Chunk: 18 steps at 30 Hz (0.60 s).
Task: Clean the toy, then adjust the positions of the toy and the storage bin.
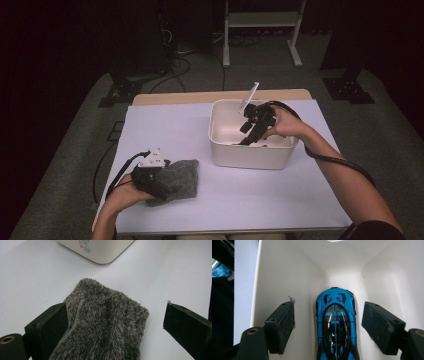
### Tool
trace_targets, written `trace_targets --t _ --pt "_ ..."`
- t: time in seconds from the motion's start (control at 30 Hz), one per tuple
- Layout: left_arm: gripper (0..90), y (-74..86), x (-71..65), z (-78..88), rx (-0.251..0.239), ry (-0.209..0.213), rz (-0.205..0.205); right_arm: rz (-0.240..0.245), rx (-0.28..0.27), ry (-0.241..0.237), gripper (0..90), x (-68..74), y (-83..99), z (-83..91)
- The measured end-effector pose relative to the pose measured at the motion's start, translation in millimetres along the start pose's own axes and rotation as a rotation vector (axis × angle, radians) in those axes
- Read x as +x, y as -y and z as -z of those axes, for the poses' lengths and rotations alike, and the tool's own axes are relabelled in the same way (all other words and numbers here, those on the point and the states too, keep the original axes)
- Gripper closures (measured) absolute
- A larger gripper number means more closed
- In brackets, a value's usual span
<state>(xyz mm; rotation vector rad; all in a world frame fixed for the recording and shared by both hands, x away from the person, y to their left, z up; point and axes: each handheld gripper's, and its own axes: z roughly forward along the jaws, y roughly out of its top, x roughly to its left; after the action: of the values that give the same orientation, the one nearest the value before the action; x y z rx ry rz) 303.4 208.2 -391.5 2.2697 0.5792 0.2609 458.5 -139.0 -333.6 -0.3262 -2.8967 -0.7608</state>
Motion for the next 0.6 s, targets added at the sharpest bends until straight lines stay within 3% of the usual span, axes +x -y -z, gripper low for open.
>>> trace_targets --t 0.6 --pt "5.1 -0.4 0.0 0.2 -0.007 -0.003 0.0 -0.011 -0.022 0.018 25.5 5.1 2.6 16.4"
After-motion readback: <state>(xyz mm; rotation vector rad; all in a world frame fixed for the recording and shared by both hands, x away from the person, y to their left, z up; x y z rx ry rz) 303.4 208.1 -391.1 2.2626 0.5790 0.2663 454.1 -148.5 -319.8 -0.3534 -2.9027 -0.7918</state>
